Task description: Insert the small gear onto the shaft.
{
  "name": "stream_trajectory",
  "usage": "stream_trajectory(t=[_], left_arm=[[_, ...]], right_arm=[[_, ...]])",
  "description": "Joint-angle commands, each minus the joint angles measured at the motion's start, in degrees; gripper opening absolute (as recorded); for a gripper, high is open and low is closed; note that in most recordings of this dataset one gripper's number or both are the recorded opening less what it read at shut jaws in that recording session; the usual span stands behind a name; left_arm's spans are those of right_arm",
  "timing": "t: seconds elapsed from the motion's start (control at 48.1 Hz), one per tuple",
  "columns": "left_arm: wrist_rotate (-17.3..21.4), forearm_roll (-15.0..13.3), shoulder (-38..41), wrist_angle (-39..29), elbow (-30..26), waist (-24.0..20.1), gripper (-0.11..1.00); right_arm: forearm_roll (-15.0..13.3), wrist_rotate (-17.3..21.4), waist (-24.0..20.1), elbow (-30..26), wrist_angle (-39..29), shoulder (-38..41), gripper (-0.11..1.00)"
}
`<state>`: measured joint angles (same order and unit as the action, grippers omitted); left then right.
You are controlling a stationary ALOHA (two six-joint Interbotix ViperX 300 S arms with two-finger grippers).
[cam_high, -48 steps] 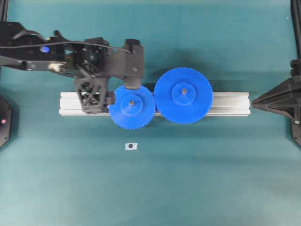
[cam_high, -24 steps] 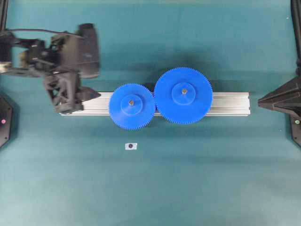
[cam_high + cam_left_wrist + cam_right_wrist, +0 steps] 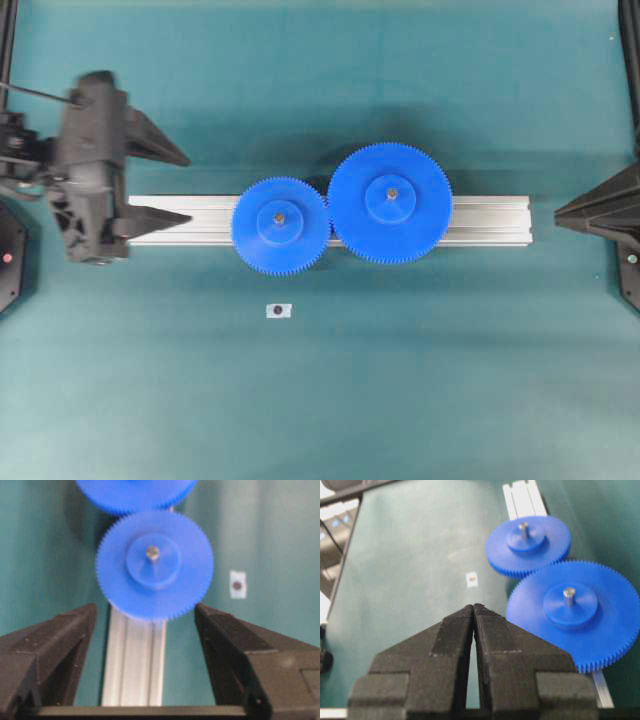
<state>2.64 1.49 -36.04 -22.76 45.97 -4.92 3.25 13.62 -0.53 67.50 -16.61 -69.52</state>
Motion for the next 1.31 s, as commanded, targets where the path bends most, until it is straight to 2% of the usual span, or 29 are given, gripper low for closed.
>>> stream_trajectory(t=[0.0, 0.166, 0.437, 0.582, 0.728, 0.977, 1.144, 1.289], left_arm=[[0.18, 0.18, -2.20, 0.62, 0.44, 0.62, 0.76], [0.18, 0.18, -6.59, 4.75, 4.22, 2.46, 0.71], [0.18, 0.18, -13.45, 10.37, 9.23, 3.34, 0.48], [0.09, 0.18, -17.14, 10.99, 11.34, 3.34, 0.35], [0.18, 0.18, -21.36, 11.43, 13.45, 3.34, 0.26], [-0.18, 0.18, -28.74, 13.01, 16.00, 3.34, 0.25], [-0.18, 0.18, -31.03, 12.66, 17.67, 3.34, 0.25], [-0.18, 0.18, -30.94, 11.43, 18.37, 3.34, 0.25]], right_arm=[[-0.09, 0.35, -0.09, -0.35, 0.53, -0.79, 0.11], [-0.09, 0.35, -0.09, 0.18, 3.52, -3.78, 0.11], [-0.79, 0.35, -0.09, 2.64, 6.59, -4.66, 0.11], [-0.97, 0.26, 0.70, 3.96, 7.65, -5.10, 0.11], [-0.97, 0.26, 1.41, 6.59, 12.13, -5.98, 0.11], [-1.23, -0.44, 1.41, 9.84, 19.25, -6.68, 0.11], [-6.06, -2.02, 1.41, 11.43, 19.25, -6.86, 0.11], [-7.29, -1.85, 1.41, 11.60, 16.79, -6.86, 0.11]])
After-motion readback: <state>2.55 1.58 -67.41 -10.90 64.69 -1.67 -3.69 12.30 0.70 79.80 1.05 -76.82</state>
